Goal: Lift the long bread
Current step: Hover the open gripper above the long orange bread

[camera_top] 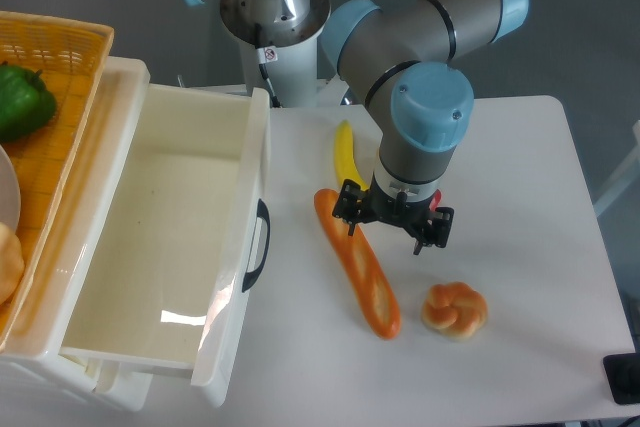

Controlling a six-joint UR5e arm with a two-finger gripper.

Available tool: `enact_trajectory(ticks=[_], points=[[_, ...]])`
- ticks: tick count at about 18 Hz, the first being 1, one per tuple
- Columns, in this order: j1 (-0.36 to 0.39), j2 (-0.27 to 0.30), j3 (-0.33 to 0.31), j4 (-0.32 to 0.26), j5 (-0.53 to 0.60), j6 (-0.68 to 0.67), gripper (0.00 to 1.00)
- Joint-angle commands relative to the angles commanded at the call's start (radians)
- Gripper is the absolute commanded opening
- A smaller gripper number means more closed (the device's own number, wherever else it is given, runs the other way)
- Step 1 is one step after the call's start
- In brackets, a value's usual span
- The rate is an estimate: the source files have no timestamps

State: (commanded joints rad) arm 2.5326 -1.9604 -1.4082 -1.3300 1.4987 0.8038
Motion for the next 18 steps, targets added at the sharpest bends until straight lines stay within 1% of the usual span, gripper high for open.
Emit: enact_trajectory(ticks=[5, 7, 10, 12, 14, 15, 18], points=[[0.002, 0.000, -0.005, 0.000, -0.005, -0.008, 1.00], [0.000, 0.000, -0.027, 0.011, -0.008, -0.031, 1.00], [-0.003, -0.006, -0.055, 0.075, -0.008, -0.035, 1.00], [-0.005, -0.009, -0.057, 0.083, -0.006, -0.035, 1.00], [-0.006, -0.009, -0.086, 0.084, -0.002, -0.044, 1.00], [-0.006, -0.005, -0.112, 0.087, -0.002, -0.061, 1.00], [-0.006, -0.006, -0.167, 0.139, -0.003, -0.129, 1.00]])
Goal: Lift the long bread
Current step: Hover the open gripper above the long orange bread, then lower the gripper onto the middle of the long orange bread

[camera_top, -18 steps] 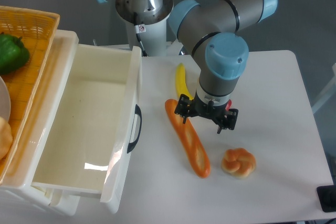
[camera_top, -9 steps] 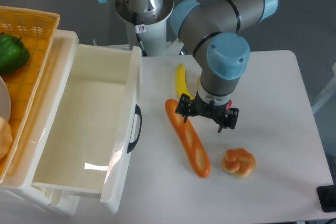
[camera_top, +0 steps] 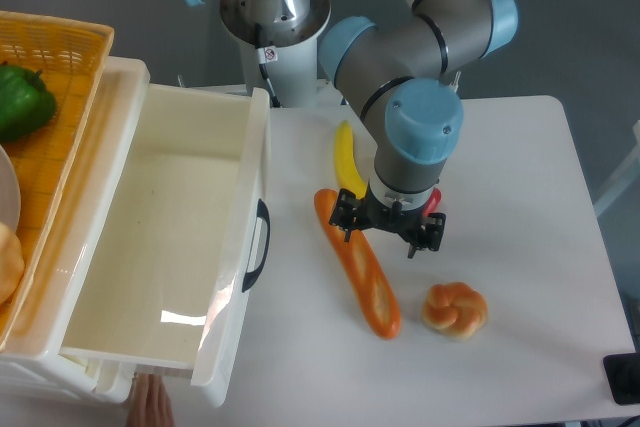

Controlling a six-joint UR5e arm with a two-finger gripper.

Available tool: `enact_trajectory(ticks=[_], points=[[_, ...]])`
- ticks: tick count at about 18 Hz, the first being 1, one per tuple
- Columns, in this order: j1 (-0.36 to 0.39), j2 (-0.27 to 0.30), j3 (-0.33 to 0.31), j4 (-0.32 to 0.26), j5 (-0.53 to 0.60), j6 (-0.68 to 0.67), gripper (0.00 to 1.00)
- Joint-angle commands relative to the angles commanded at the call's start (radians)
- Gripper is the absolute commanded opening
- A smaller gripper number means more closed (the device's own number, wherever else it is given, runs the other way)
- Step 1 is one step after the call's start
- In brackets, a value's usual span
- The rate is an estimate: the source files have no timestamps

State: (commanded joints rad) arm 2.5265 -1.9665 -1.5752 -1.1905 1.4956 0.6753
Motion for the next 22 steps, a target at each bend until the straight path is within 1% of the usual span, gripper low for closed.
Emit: enact_trajectory(ticks=[3, 8, 14, 15, 18, 22], points=[[-0.003, -0.009, -0.023, 0.026, -0.002, -0.063, 1.00], [-0.003, -0.034, -0.042, 0.028, -0.002, -0.080, 1.00], [-0.005, -0.071, -0.040, 0.032, 0.002, -0.117, 1.00], [-0.005, -0.081, -0.040, 0.041, 0.002, -0.120, 1.00], [-0.005, -0.120, -0.037, 0.095, 0.021, -0.147, 1.00], [-0.015, -0.143, -0.039, 0.114, 0.060, -0.212, 1.00]])
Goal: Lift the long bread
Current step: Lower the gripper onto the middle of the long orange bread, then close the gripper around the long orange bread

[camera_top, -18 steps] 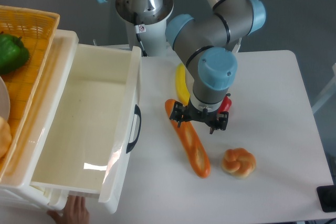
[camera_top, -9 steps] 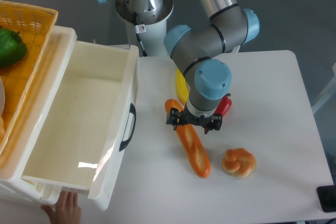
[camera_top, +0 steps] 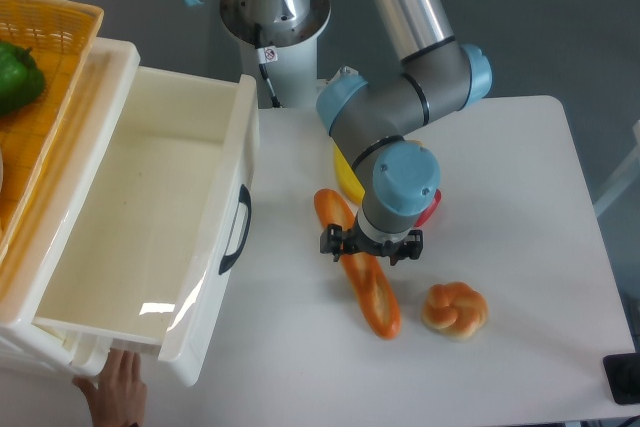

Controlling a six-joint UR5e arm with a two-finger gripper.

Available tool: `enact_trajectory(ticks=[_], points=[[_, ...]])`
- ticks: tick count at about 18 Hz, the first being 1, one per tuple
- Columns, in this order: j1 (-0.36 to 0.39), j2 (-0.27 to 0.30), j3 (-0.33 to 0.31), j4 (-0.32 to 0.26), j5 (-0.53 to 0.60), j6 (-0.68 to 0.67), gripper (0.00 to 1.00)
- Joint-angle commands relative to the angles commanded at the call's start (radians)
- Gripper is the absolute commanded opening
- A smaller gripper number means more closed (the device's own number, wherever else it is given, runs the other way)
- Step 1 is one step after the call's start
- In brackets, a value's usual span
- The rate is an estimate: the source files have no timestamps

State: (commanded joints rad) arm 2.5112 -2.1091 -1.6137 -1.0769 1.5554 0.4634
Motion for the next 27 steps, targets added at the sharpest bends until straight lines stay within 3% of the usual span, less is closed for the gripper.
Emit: enact_trajectory(ticks=[2, 14, 16, 21, 25, 26, 27], points=[[-0.006, -0.011, 0.000, 0.023, 0.003, -0.026, 1.00], [-0.014, -0.026, -0.006, 0.028, 0.003, -0.028, 1.00], [-0.014, -0.028, -0.005, 0.028, 0.002, -0.023, 0.89], [-0.014, -0.031, 0.003, 0.028, 0.002, -0.025, 0.52], [-0.014, -0.037, 0.012, 0.023, 0.002, -0.028, 0.07], [-0.014, -0.037, 0.015, 0.023, 0.000, -0.026, 0.00], [-0.014, -0.037, 0.021, 0.022, 0.000, -0.026, 0.00]])
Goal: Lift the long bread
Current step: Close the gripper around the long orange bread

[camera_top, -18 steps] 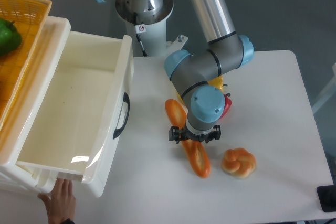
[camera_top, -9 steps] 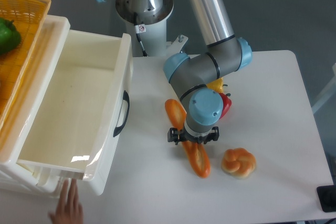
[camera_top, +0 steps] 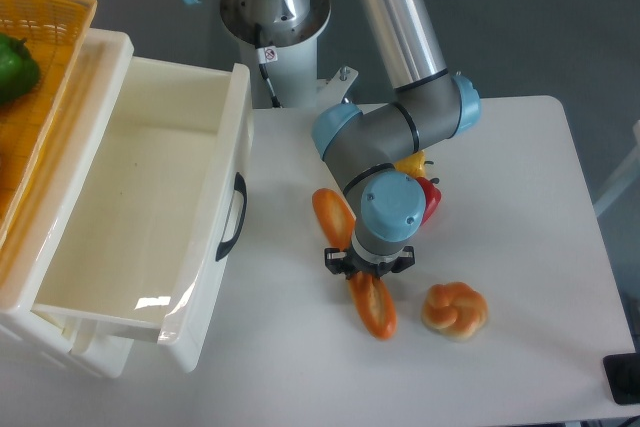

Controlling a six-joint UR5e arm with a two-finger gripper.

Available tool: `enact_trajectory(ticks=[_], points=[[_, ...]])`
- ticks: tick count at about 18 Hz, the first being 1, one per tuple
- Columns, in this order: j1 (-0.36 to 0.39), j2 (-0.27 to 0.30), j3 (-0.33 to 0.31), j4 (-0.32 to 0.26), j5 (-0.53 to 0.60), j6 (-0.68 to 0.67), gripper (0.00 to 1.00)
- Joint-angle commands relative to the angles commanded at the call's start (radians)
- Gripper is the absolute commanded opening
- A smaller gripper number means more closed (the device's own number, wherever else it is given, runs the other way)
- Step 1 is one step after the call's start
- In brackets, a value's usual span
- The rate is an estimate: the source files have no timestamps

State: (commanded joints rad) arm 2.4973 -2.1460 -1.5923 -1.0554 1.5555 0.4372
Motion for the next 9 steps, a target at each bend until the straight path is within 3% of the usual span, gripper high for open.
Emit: enact_trajectory(ticks=[9], points=[[0.000, 0.041, 0.066, -0.048, -0.002, 0.018, 0.00]])
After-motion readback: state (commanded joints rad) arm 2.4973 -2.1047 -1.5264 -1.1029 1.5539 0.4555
